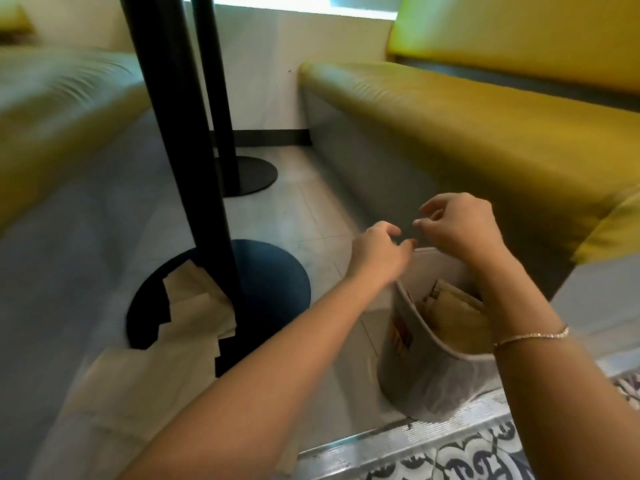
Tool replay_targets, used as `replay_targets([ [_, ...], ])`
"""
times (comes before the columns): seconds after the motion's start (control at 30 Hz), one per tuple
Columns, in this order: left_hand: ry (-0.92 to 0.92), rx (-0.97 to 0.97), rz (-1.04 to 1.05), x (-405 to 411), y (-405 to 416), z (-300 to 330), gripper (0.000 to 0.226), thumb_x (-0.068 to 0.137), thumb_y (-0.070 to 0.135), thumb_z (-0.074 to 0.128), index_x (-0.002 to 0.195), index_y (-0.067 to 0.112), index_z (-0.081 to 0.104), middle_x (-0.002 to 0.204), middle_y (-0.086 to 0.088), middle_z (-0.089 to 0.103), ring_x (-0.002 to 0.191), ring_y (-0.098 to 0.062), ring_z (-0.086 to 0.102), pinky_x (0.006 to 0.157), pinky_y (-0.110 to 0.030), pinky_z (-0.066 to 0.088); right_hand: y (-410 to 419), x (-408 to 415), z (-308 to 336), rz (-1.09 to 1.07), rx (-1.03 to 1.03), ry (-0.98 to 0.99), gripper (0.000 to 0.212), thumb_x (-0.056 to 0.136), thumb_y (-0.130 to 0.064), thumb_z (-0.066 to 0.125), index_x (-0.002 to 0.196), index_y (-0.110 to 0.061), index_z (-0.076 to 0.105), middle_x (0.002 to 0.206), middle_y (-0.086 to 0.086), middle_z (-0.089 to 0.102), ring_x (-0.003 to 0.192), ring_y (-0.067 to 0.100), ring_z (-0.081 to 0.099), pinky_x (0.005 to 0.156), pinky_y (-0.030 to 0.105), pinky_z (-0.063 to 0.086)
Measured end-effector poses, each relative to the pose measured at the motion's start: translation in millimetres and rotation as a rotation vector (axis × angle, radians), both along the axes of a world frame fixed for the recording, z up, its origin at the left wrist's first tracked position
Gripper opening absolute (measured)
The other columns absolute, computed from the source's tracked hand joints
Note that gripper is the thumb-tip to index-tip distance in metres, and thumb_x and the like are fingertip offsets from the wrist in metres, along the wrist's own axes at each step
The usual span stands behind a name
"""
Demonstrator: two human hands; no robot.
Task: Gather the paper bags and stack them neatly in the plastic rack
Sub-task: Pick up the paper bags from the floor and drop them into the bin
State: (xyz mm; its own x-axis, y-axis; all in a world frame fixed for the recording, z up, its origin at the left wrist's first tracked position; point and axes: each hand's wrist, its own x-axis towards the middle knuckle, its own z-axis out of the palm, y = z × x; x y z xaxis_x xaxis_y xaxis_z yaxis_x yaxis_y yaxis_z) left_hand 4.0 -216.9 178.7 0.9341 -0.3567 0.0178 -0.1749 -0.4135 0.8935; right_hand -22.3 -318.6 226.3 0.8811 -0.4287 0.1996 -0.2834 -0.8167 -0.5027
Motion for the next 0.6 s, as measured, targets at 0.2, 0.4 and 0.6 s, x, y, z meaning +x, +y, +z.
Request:
replay_targets([
  [0.2, 0.176, 0.090, 0.381, 30.9, 115.3, -94.7, 0.004, 0.084, 0.020, 0.065, 0.086, 0.019, 0.062, 0.104, -0.010, 0.068, 0.101, -0.032, 0.063, 0.087, -0.042, 0.053, 93.2, 23.4, -65.6, 0.336, -0.033, 0.179, 0.022, 0.091, -0.025, 0.057, 0.112, -0.021, 0.062, 0.111, 0.003, 0.063, 0.100, 0.020, 0.061, 0.091, 0.036, 0.051],
  [0.4, 0.435, 0.610, 0.521, 6.6, 241.8, -195.0, 0.036, 0.088, 0.024, 0.058, 0.121, 0.012, 0.054, 0.122, -0.012, 0.057, 0.109, -0.030, 0.056, 0.087, -0.031, 0.046, 152.3, 2.0, -206.8, 0.526, -0.123, 0.779, 0.050, 0.085, -0.027, 0.064, 0.130, -0.011, 0.049, 0.131, 0.011, 0.052, 0.120, 0.027, 0.050, 0.099, 0.036, 0.043],
  [0.6, 0.506, 0.803, 0.543, -15.5, 294.7, -234.9, 0.083, 0.072, 0.052, 0.070, 0.134, 0.010, 0.034, 0.134, -0.013, 0.041, 0.124, -0.033, 0.040, 0.099, -0.036, 0.038, 173.1, -34.3, -275.4, 0.365, 0.029, 0.924, 0.077, 0.074, -0.036, 0.074, 0.134, -0.012, 0.032, 0.130, 0.011, 0.036, 0.121, 0.029, 0.041, 0.099, 0.035, 0.041],
])
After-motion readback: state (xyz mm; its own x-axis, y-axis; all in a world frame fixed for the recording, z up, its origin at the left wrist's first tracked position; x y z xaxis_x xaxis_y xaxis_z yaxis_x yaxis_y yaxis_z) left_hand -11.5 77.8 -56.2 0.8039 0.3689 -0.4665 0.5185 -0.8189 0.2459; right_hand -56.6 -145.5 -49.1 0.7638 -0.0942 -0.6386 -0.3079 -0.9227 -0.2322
